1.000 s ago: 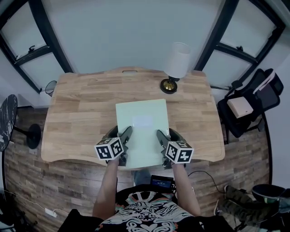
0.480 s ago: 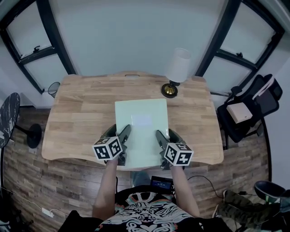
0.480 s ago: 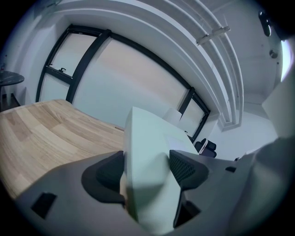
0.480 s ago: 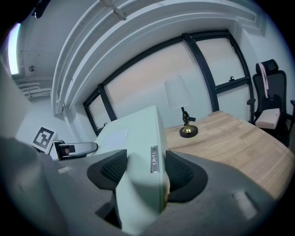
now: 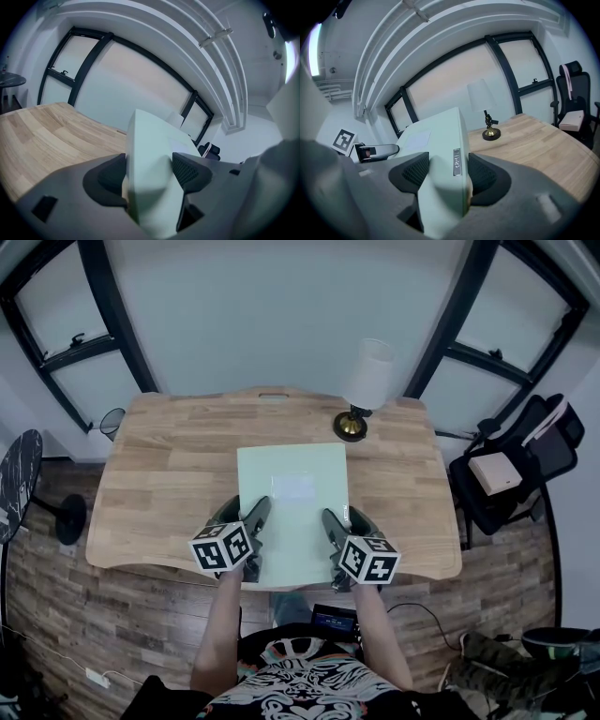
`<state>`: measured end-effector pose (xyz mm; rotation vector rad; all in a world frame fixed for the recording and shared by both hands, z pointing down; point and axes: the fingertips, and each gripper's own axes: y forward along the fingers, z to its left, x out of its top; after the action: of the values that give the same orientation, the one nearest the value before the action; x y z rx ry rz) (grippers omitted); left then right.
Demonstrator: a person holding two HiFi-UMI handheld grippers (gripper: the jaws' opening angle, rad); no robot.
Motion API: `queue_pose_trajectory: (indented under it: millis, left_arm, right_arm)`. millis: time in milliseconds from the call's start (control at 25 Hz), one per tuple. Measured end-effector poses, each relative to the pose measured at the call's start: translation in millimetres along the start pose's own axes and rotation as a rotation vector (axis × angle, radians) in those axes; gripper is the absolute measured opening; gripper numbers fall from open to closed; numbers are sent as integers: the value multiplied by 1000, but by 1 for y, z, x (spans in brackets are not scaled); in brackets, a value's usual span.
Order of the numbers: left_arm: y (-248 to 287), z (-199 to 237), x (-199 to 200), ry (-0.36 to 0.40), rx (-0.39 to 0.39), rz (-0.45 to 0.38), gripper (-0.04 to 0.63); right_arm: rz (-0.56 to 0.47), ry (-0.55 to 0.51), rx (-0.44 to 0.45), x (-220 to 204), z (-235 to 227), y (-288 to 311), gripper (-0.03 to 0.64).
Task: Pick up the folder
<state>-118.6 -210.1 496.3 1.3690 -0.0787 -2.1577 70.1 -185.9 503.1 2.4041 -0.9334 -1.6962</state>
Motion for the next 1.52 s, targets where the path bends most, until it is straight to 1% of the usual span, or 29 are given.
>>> queue_pose_trajectory:
  millis: [280,560,1520]
  left_arm:
    - [-1,-3,-4,-5,-4,7,295]
    - [-1,-3,-4,8,3,4,295]
    - [7,5,-7,0,2,20,295]
  right_arm:
    - [9,-1,-1,-2,-2,-3,256]
    - [18,2,0,-5,-3,-3,255]
    - [48,-19,-9,-7,-6,5,250]
